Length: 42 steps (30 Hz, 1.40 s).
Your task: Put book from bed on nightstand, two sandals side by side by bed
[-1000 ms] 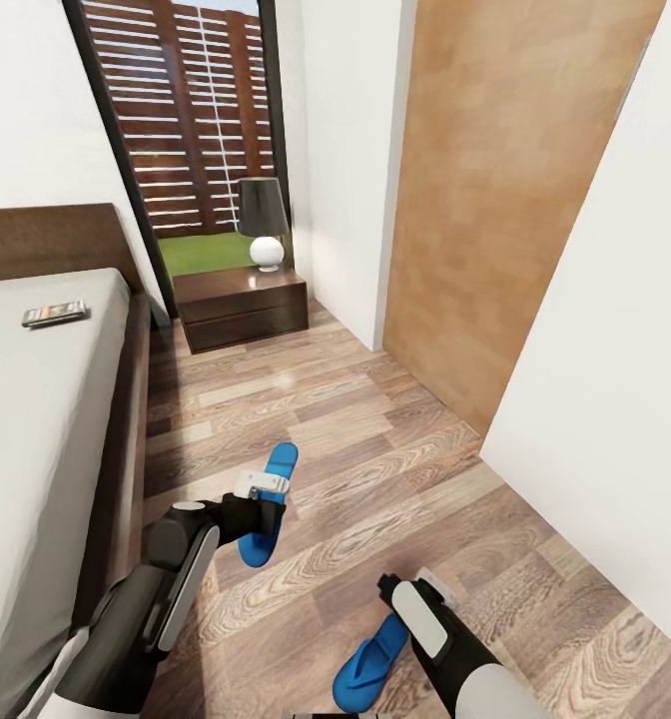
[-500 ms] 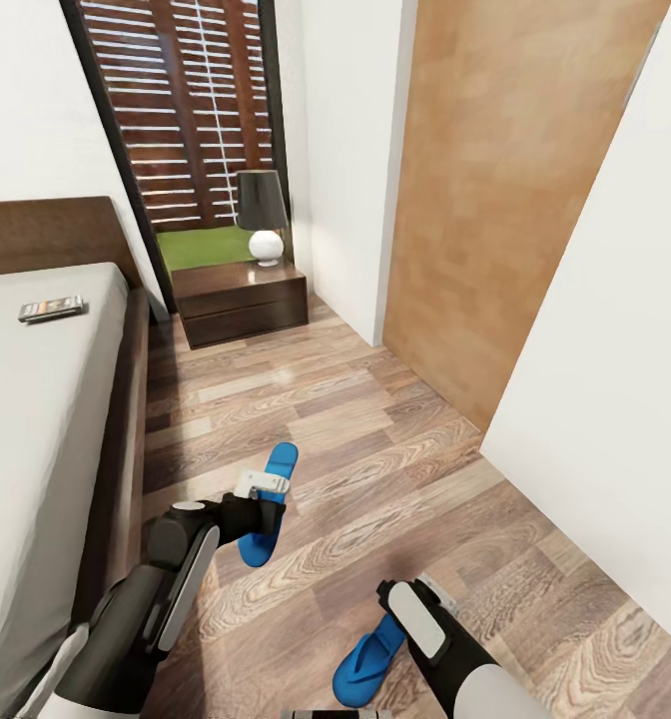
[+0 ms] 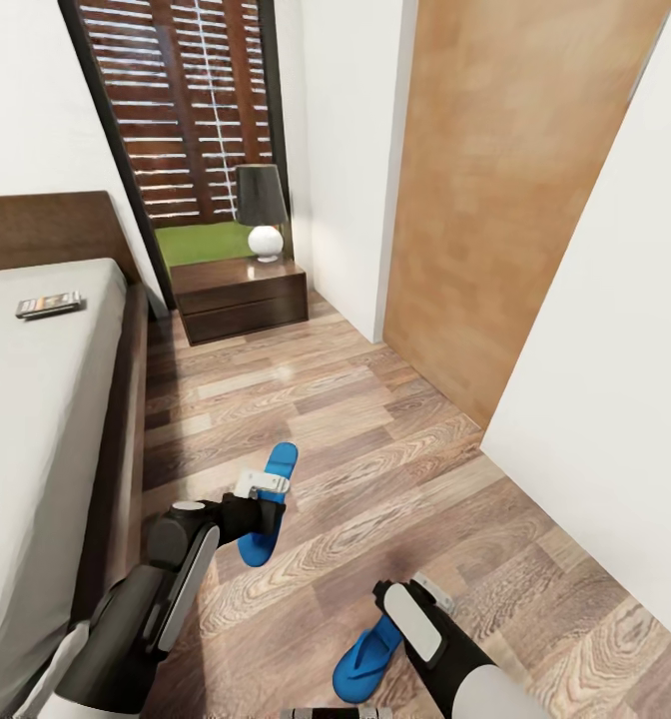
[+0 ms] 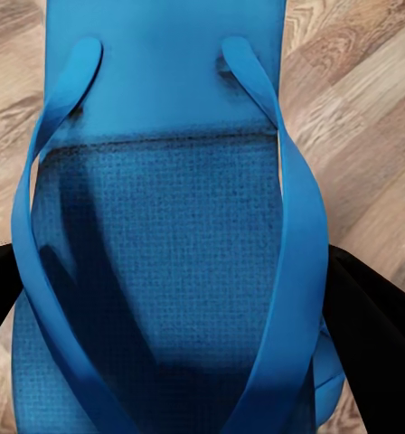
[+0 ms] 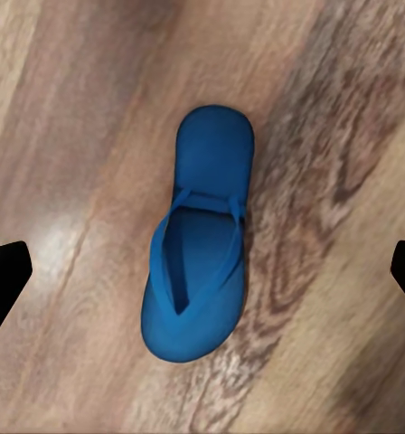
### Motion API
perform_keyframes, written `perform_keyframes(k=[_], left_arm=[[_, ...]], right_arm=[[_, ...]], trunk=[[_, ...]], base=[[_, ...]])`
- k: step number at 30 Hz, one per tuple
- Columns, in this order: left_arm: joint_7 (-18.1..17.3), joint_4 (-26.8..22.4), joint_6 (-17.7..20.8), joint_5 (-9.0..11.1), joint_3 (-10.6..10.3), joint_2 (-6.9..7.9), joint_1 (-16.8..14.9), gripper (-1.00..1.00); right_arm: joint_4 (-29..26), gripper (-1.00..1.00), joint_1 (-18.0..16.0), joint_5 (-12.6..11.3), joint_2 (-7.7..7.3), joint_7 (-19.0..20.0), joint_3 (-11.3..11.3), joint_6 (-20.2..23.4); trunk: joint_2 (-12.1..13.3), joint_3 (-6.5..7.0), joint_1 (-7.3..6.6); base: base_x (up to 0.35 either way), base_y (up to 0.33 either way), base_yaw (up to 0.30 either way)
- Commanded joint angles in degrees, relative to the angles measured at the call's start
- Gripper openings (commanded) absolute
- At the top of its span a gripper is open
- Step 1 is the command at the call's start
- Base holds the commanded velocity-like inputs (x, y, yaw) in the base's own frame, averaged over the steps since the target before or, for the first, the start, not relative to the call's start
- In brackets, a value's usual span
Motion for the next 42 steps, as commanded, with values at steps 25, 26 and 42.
perform_keyframes(k=[25, 26, 42], left_arm=[[0.2, 0.0, 0.3, 0.4, 0.0, -0.01, 0.0, -1.0], [0.2, 0.0, 0.3, 0.4, 0.0, -0.01, 0.0, -1.0], [0.1, 0.0, 0.3, 0.4, 0.0, -0.01, 0.0, -1.0]], right_arm=[[-4.5, 1.0, -0.1, -6.7, 0.0, -0.3, 8.6, 0.5], [-4.6, 1.0, -0.1, -7.0, 0.0, -0.3, 8.8, 0.5], [-6.1, 1.0, -0.1, -8.3, 0.0, -0.3, 9.7, 0.5]], trunk=[[-0.2, -3.38, 0.37], [-0.2, -3.38, 0.37], [-0.2, -3.6, 0.4]], base=[[0.0, 0.0, 0.0], [0.0, 0.0, 0.0], [0.0, 0.0, 0.0]])
